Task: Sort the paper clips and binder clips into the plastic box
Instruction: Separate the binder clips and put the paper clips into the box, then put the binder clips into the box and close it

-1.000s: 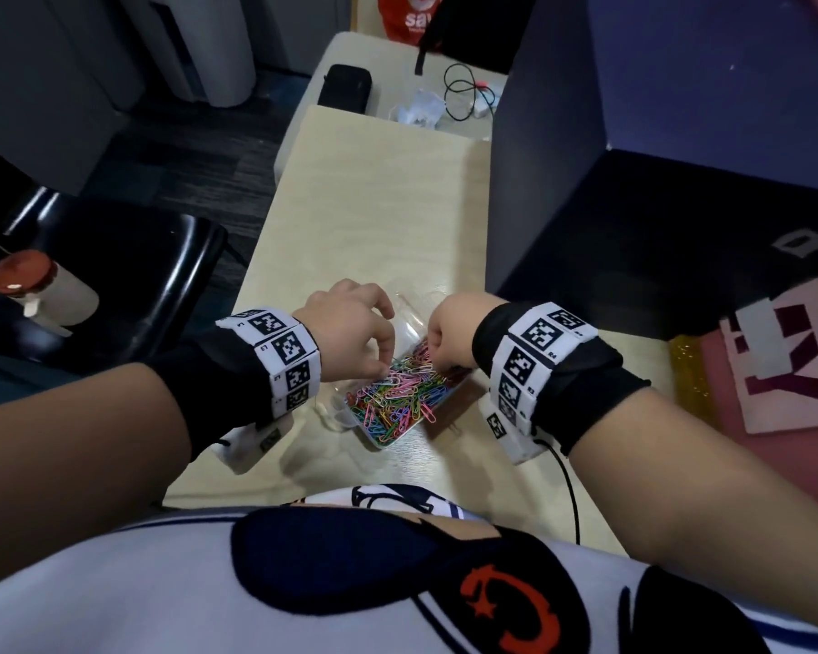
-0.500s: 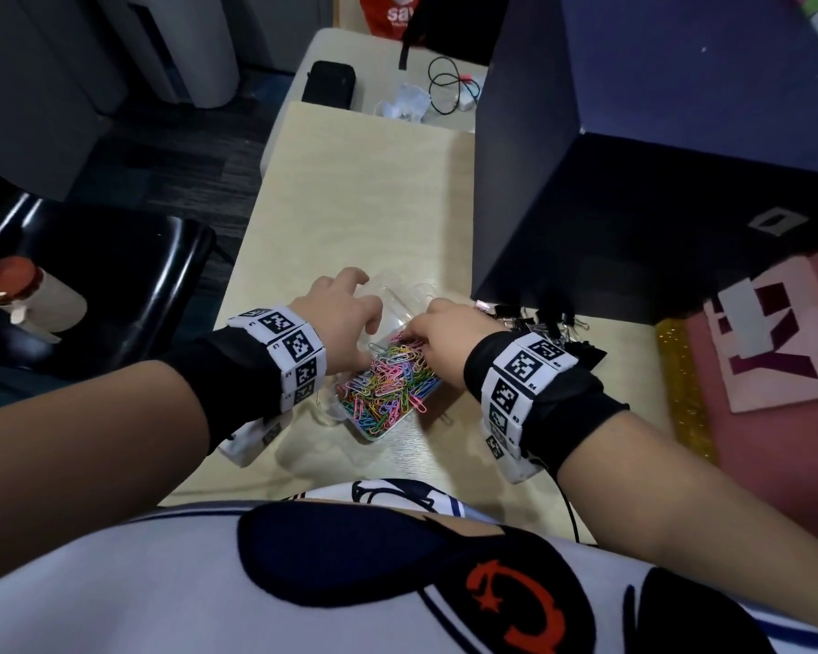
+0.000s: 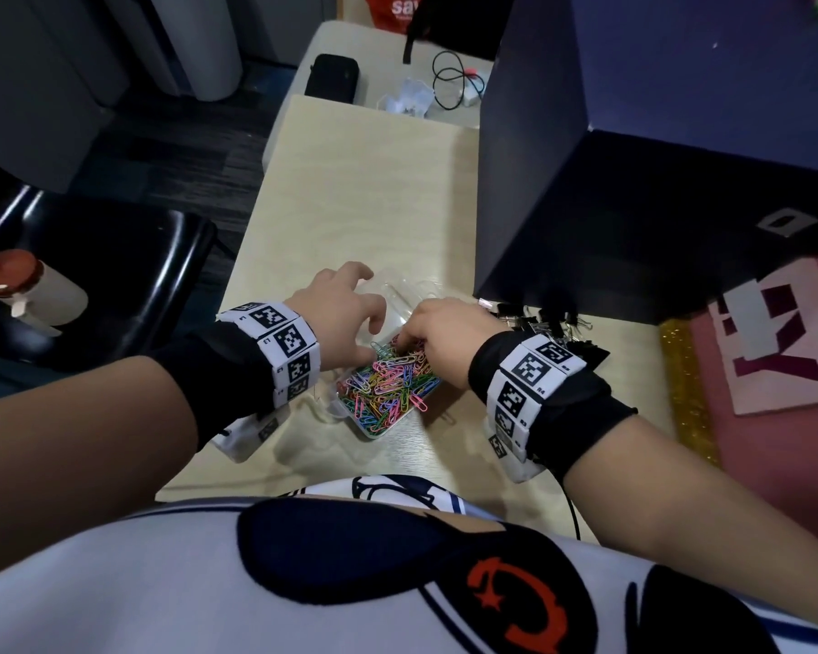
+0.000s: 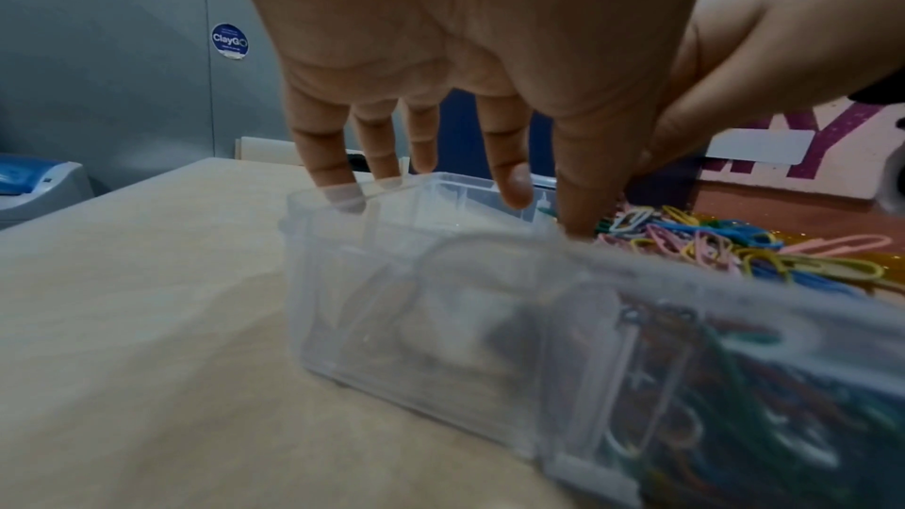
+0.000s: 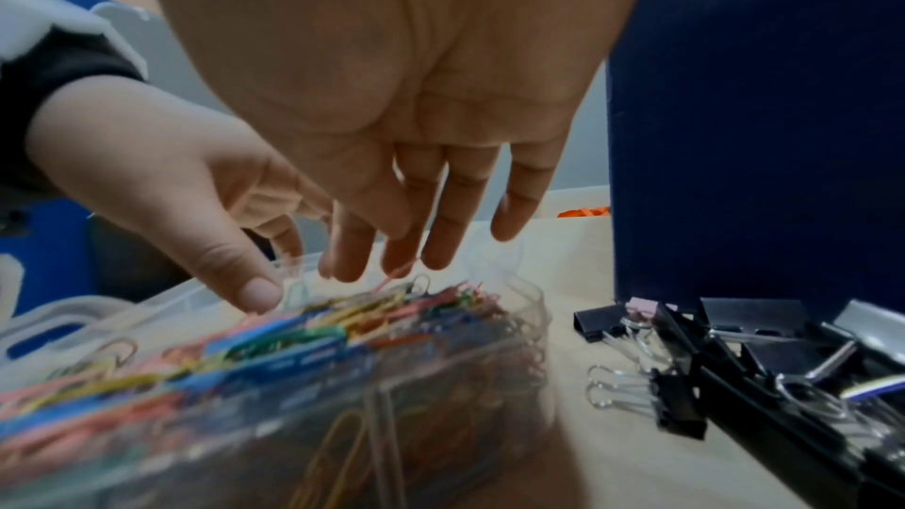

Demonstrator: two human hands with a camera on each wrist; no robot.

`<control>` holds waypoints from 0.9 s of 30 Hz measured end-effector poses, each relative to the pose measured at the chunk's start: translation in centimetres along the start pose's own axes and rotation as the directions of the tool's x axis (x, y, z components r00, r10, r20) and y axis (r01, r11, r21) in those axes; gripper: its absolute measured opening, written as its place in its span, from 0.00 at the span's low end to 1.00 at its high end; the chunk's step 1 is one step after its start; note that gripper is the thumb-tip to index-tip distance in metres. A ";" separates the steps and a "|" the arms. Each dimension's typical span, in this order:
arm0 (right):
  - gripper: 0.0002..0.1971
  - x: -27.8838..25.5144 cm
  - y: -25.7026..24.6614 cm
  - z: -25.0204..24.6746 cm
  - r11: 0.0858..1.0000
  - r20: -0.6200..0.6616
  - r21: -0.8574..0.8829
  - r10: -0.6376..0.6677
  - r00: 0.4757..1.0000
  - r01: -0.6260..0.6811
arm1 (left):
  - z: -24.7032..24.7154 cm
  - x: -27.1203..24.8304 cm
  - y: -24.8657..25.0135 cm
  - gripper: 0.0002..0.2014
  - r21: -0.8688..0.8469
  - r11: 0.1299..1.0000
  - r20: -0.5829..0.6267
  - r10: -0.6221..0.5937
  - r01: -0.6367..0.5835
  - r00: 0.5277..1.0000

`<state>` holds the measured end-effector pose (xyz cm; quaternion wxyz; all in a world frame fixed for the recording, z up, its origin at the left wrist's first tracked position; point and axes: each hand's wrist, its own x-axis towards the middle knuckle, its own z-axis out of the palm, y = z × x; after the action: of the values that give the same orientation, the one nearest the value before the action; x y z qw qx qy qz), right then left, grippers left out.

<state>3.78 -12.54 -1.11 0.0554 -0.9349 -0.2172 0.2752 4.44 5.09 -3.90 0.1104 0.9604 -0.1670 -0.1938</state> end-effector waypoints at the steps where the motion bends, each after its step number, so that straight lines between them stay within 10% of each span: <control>1: 0.20 -0.2 0.1 -0.3 0.999 -0.036 0.029 0.028 0.999 -0.027 | -0.1 -0.1 0.1 0.13 0.007 1.000 -0.010 0.027 -0.027 1.000; 19: 0.14 -1.5 -0.4 -0.6 0.982 0.118 -0.110 0.165 0.979 -0.153 | -0.3 -0.8 1.2 0.09 0.102 0.980 -0.094 0.181 -0.171 0.979; 27: 0.09 -1.7 -0.6 -0.4 0.993 0.064 -0.010 0.121 0.991 -0.121 | -1.0 1.1 -1.0 0.14 0.021 0.999 -0.177 -0.039 0.044 0.983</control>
<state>2.48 -12.74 0.20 0.0289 -0.9372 -0.1627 0.3073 6.10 5.76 -3.66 0.1085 0.9784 -0.1390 -0.1082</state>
